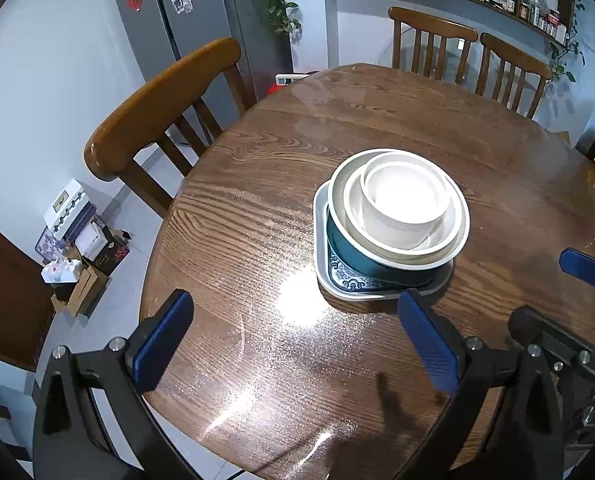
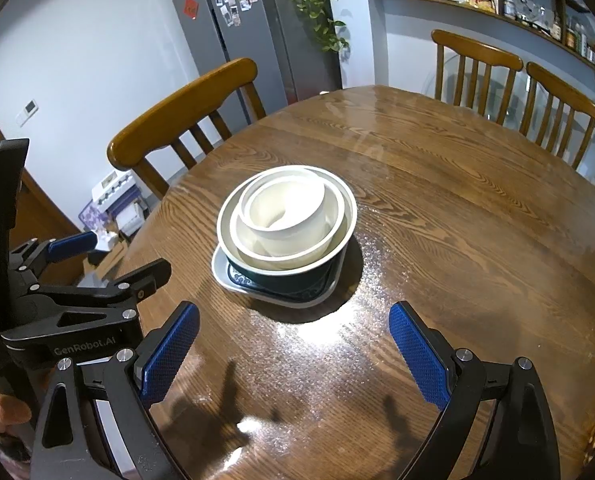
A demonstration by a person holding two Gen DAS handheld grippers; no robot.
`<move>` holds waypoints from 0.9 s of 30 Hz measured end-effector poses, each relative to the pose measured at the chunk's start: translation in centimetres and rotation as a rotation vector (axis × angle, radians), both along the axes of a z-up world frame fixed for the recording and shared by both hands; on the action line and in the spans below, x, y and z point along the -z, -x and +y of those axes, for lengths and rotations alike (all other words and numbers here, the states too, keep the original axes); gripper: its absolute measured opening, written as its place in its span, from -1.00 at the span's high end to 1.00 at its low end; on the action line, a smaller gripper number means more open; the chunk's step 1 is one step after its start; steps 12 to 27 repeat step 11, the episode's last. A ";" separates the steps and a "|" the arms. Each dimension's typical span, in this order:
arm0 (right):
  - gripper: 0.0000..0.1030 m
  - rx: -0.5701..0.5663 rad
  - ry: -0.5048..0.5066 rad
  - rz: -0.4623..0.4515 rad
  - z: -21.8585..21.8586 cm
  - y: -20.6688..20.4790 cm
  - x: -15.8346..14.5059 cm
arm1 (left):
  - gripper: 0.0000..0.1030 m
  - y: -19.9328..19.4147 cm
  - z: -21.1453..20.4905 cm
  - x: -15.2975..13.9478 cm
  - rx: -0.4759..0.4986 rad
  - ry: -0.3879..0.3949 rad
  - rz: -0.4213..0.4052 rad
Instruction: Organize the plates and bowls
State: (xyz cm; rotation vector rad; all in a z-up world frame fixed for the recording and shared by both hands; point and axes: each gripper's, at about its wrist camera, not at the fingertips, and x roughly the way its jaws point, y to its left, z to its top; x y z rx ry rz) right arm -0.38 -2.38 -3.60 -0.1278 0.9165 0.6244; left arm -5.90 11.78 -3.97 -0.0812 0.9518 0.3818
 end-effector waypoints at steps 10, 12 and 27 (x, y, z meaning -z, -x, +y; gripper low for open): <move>-0.86 -0.006 -0.002 0.001 0.0 -0.2 0.1 | -0.98 -0.2 -0.1 0.1 0.001 0.001 -0.007; -0.86 -0.005 -0.001 0.000 0.0 -0.2 0.1 | -0.98 -0.2 0.0 0.1 0.000 0.006 -0.008; -0.86 -0.005 -0.001 0.000 0.0 -0.2 0.1 | -0.98 -0.2 0.0 0.1 0.000 0.006 -0.008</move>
